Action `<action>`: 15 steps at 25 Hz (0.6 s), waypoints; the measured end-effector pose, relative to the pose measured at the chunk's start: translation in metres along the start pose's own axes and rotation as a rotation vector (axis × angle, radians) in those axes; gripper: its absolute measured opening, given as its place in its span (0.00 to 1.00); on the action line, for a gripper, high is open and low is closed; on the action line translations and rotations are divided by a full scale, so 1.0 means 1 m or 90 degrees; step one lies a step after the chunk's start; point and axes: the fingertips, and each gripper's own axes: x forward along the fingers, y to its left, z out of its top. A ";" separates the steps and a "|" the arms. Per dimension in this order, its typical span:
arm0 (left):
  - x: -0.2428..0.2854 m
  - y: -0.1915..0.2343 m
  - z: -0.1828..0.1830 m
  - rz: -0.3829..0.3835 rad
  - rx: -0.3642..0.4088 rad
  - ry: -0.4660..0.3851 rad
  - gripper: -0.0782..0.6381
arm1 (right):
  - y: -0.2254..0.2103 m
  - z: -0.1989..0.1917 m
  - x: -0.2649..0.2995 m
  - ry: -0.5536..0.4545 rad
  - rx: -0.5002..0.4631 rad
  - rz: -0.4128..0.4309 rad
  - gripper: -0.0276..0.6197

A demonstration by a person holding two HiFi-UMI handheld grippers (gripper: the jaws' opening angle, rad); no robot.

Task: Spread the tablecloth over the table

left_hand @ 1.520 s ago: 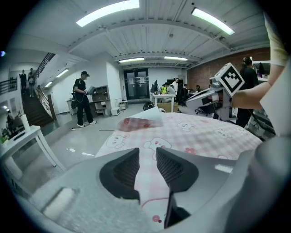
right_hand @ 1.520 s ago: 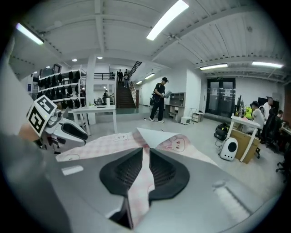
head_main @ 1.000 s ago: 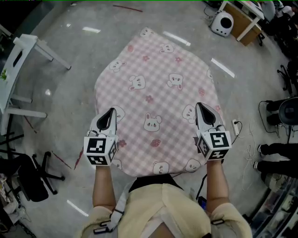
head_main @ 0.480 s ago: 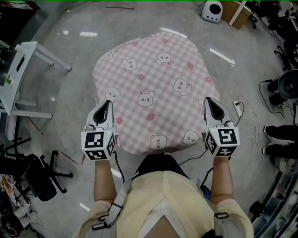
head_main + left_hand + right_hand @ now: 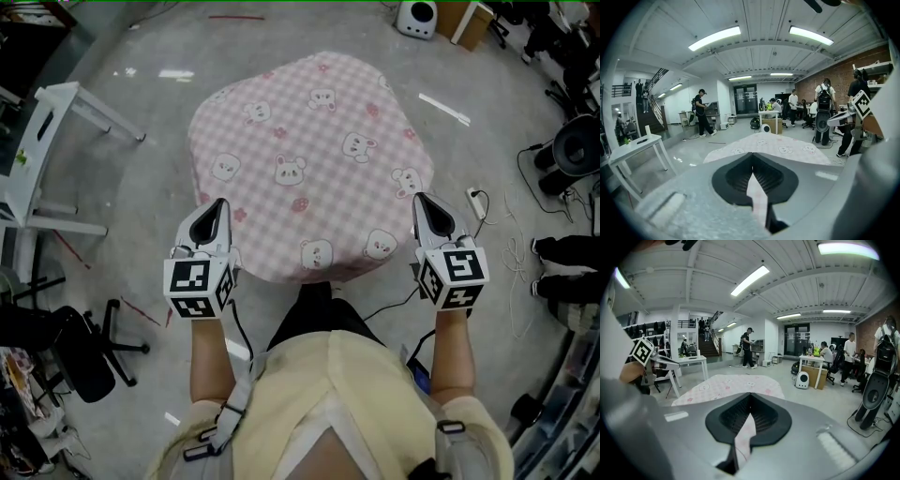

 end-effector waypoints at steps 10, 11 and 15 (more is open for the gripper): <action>-0.048 -0.017 -0.036 -0.011 0.009 0.057 0.11 | 0.021 -0.026 -0.037 0.017 0.023 0.011 0.05; -0.048 -0.015 -0.038 -0.015 0.012 0.059 0.11 | 0.026 -0.027 -0.038 0.019 0.025 0.009 0.05; -0.041 -0.009 -0.038 -0.042 0.024 0.054 0.11 | 0.043 -0.031 -0.043 0.033 0.026 -0.006 0.05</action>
